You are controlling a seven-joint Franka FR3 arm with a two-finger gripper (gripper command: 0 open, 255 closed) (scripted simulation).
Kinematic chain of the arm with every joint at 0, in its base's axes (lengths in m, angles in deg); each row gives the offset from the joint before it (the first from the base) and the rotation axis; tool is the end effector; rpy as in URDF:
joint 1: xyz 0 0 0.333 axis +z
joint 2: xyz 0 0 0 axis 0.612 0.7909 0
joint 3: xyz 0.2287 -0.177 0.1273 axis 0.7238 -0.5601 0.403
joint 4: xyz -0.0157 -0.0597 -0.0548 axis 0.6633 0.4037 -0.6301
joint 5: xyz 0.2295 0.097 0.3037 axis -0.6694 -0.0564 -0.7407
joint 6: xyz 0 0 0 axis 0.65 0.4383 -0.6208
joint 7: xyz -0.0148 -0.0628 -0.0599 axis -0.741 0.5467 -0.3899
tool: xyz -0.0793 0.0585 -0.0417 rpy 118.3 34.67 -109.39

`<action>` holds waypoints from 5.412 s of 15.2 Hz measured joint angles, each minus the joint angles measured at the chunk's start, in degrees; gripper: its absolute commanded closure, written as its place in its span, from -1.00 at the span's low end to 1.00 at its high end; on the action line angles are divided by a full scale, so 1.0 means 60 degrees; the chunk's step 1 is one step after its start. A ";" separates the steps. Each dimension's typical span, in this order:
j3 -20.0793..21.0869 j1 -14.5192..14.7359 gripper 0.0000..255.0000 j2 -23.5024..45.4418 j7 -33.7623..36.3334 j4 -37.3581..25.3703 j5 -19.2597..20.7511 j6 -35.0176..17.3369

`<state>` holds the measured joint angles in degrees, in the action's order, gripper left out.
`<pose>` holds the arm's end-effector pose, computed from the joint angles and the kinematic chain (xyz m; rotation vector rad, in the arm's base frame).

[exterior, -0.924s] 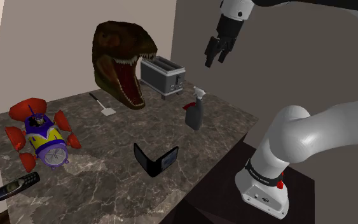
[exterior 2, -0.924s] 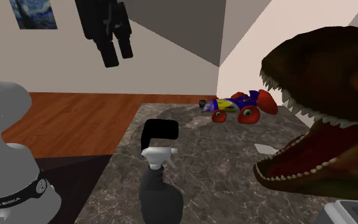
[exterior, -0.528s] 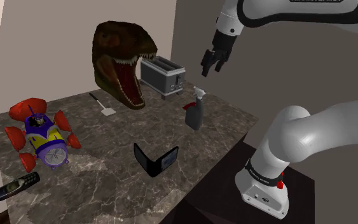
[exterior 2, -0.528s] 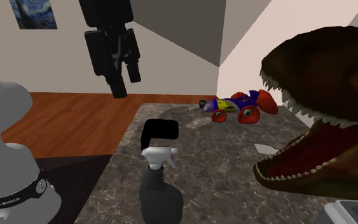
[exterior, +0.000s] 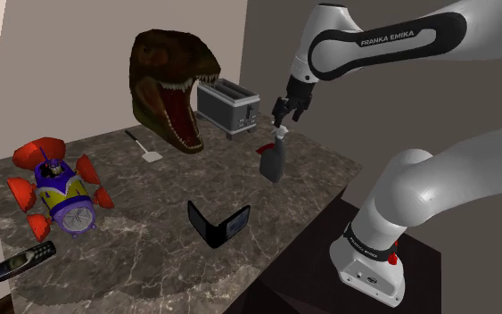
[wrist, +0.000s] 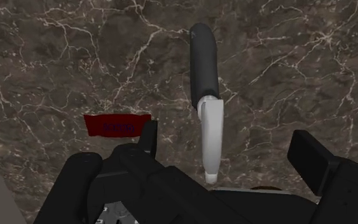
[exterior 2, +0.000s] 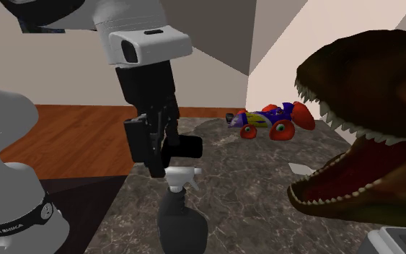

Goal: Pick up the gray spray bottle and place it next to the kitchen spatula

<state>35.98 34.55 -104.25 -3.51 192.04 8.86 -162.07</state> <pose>0.3527 -0.0729 0.4651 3.0888 -0.3347 0.2198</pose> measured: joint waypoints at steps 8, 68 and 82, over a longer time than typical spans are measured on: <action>-0.0148 -0.0062 -1.00 0.0654 0.0038 0.0673 0.0087 -0.1344; 0.0194 0.0105 1.00 0.0381 -0.0138 -0.4487 -0.0274 0.4081; 0.0243 0.0154 1.00 0.1081 -0.0221 -0.6886 -0.0361 0.5780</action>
<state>37.44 35.47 -97.76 -4.83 150.73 6.70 -127.39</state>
